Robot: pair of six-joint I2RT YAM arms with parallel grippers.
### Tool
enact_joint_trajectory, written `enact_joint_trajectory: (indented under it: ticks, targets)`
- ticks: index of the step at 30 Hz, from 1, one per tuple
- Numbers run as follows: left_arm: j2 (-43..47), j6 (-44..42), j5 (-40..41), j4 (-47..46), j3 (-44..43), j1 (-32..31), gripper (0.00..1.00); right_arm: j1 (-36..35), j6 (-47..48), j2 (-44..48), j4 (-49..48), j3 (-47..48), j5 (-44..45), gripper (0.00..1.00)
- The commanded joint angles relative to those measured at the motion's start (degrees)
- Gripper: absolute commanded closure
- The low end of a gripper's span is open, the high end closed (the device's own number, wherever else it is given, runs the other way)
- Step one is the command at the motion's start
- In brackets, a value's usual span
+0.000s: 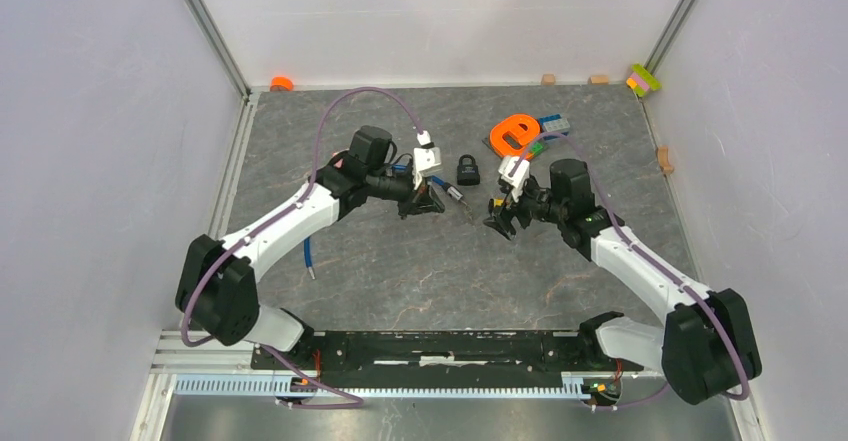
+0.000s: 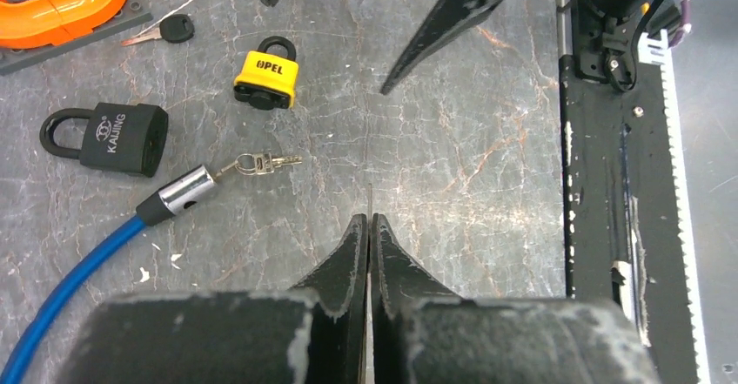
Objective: Unlock with the key
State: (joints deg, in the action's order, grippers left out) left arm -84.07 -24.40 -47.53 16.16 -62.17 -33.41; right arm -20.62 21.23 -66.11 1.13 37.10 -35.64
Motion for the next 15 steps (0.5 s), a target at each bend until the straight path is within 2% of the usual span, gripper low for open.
enact_joint_trajectory:
  ticks: [1,3,4,15]
  targets:
    - [3.84,5.25,-2.35,-1.15,0.92,0.83,0.98,0.44,5.59,-4.09,3.28,4.38,6.99,0.10]
    - [4.10,5.25,-2.78,1.49,0.40,0.87,0.98,0.45,10.08,-7.47,7.91,7.77,8.07,0.03]
    - [4.28,5.14,-3.12,2.61,0.30,0.84,0.98,0.51,11.94,-9.03,8.90,9.04,8.88,0.02]
    - [7.22,2.18,-5.34,3.89,2.55,0.89,0.98,1.30,31.48,-24.53,26.39,24.22,11.09,0.02]
